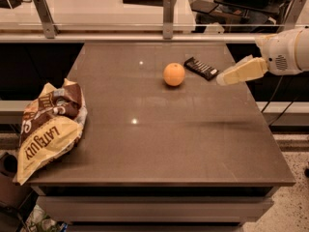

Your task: Move rxbar chocolate near brown chip bag

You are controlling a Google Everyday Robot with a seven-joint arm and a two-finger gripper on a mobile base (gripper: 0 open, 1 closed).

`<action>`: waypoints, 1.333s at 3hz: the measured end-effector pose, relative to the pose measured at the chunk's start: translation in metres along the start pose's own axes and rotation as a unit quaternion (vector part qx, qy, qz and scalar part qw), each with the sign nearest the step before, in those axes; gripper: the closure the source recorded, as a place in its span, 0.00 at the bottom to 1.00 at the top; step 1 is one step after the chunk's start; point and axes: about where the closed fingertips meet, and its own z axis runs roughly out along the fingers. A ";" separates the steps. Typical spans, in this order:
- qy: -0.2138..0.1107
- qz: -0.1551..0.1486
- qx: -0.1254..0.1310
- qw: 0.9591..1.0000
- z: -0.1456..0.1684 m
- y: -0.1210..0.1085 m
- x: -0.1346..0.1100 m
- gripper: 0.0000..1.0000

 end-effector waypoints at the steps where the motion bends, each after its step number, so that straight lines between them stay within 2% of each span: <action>1: -0.030 0.026 0.001 0.999 0.020 -0.019 0.007 0.00; 2: -0.047 0.045 0.003 0.998 0.038 -0.030 0.014 0.00; 4: -0.049 0.074 -0.013 0.996 0.080 -0.044 0.032 0.00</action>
Offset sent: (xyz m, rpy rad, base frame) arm 0.0648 -0.0160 -0.0410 0.1843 -0.0301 -0.0633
